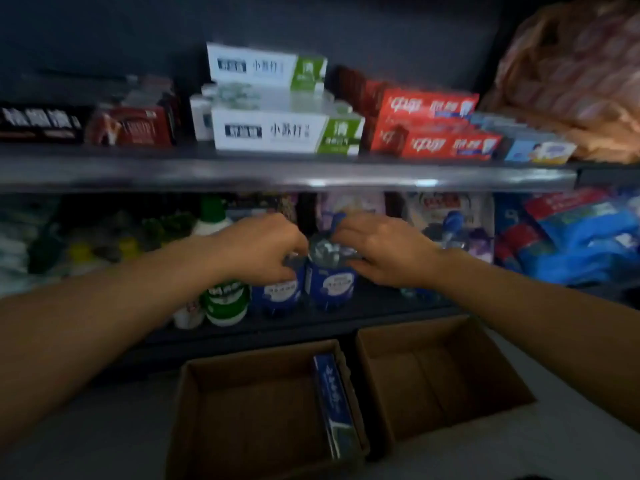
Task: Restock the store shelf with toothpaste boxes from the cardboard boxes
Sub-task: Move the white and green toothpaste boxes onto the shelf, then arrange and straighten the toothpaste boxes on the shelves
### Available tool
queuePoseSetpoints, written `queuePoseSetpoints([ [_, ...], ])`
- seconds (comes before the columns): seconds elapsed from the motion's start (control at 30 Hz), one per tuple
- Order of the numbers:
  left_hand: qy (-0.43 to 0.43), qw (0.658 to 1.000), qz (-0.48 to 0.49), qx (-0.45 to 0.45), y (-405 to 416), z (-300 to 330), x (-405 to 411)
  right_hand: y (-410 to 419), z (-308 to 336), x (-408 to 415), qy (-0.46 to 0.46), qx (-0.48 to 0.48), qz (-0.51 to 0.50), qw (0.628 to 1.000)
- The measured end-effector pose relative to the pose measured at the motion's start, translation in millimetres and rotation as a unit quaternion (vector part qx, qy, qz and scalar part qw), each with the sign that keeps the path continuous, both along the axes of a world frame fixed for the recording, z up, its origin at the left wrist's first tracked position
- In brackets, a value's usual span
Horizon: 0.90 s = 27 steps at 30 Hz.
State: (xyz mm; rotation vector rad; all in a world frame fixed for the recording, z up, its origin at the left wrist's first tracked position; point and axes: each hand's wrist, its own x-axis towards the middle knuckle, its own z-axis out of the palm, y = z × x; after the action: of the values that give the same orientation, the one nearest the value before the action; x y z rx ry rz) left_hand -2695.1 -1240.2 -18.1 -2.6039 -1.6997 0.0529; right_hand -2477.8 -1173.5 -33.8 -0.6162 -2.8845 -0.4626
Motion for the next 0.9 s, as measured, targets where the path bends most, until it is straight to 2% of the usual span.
queuePoseSetpoints([
  [0.13, 0.005, 0.996, -0.012, -0.090, -7, -76, 12, -12, -71, 9, -0.036, -0.070, 0.013, 0.997],
  [0.27, -0.037, 0.988, -0.014, -0.150, -8, -137, 23, -15, -127, 14, -0.086, -0.123, 0.010, 0.989],
  [0.37, -0.008, 0.984, -0.020, -0.174, -3, -173, 34, -13, -151, 19, -0.096, -0.147, -0.003, 0.984],
  [0.6, 0.006, 0.966, -0.073, -0.246, 30, -241, 55, 2, -173, 41, -0.114, -0.166, -0.036, 0.979],
  [0.9, 0.059, 0.949, -0.190, -0.245, 62, -296, 66, 16, -186, 52, -0.128, -0.180, -0.053, 0.974],
])
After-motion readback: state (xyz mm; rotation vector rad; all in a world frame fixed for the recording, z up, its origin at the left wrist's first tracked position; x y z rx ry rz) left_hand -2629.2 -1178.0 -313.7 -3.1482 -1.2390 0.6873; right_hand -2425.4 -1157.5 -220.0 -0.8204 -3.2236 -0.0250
